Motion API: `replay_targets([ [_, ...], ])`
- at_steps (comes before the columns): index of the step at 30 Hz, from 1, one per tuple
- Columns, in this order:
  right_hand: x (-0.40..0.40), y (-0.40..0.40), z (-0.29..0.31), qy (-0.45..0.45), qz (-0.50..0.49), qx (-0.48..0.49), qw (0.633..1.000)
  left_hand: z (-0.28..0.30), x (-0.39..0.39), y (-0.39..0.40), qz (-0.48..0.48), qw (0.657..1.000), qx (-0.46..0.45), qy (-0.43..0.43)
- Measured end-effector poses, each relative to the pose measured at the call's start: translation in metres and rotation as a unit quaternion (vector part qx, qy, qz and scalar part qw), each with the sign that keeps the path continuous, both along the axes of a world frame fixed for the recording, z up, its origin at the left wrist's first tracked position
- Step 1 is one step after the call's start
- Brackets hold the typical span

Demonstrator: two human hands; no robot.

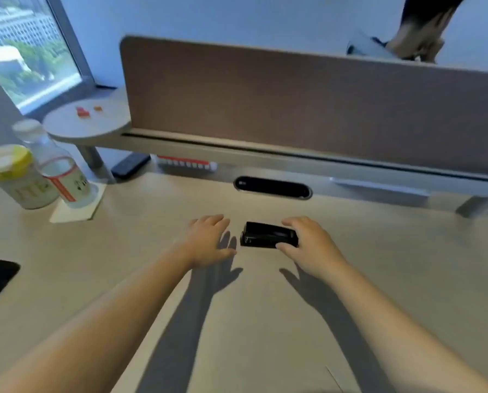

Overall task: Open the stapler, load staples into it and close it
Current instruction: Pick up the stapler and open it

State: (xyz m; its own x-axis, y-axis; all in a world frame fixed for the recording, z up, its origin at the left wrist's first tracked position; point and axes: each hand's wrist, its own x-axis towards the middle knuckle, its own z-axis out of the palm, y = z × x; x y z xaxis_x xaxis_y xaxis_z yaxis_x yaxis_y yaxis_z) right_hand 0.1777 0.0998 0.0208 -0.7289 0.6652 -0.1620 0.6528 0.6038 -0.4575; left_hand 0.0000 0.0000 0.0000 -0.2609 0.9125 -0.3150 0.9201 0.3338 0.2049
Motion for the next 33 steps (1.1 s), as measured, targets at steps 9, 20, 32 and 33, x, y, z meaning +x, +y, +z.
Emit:
replay_targets([
  [9, -0.048, 0.020, -0.053, 0.034, -0.046, -0.013, 0.998, -0.060, -0.021, 0.042, 0.031, 0.993, 0.072, -0.090],
  [20, -0.062, 0.021, -0.072, 0.110, -0.073, -0.018, 0.991, -0.091, -0.021, 0.050, 0.074, 0.961, 0.205, -0.169],
  [32, -0.041, 0.029, -0.048, 0.291, -0.130, -0.097, 0.943, -0.096, -0.023, 0.051, 0.060, 0.965, 0.210, -0.143],
  [33, -0.036, 0.030, -0.045, 0.301, -0.137, -0.098, 0.938, -0.096, -0.023, 0.052, 0.057, 0.966, 0.209, -0.142],
])
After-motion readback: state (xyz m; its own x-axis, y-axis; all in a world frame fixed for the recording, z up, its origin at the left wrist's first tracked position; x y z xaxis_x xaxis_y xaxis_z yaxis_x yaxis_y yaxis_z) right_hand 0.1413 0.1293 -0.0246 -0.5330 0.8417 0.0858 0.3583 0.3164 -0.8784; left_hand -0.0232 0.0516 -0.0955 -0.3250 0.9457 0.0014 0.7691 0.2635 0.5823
